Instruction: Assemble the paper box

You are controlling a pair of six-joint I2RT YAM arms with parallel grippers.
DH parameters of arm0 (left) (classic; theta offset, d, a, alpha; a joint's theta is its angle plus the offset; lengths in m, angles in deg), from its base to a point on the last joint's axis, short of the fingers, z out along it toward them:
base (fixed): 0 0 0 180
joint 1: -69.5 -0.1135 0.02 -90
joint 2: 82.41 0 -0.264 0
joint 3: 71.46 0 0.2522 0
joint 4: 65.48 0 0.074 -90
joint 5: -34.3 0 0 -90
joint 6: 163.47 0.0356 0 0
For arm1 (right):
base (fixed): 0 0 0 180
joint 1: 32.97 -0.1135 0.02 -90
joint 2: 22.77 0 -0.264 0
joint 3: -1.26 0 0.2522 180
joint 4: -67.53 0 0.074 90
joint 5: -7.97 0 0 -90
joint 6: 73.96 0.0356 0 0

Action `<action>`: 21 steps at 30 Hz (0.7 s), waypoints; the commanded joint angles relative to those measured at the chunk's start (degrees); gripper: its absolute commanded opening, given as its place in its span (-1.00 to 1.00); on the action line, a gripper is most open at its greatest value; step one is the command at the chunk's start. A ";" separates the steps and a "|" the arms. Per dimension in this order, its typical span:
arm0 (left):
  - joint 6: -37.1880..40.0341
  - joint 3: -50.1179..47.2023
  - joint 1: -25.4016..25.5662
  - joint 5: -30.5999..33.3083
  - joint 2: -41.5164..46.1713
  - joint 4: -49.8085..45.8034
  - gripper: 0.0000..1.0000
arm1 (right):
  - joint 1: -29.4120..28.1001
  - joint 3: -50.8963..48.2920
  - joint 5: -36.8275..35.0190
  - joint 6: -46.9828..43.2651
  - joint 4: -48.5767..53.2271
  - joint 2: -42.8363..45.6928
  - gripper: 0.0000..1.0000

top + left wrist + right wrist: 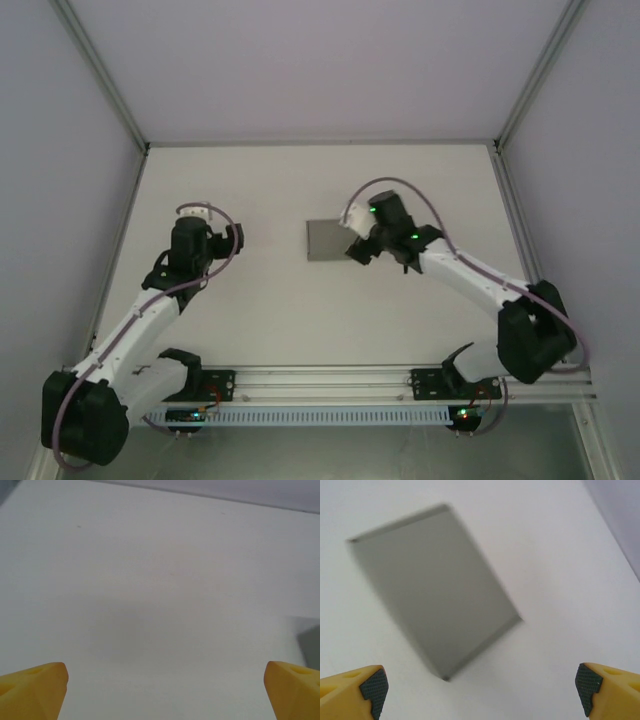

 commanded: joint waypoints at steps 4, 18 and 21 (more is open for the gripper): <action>13.40 -6.23 -5.83 1.78 -8.54 22.86 0.99 | 18.27 -11.98 -0.37 25.42 -10.62 7.64 0.98; 19.35 -16.24 -12.75 -8.88 -22.35 53.84 0.99 | 28.96 -36.54 0.51 29.53 -64.94 -3.11 0.98; 17.75 -18.22 -15.38 -11.06 -31.27 65.68 0.99 | 29.05 -36.30 0.92 29.54 -69.46 -8.36 0.98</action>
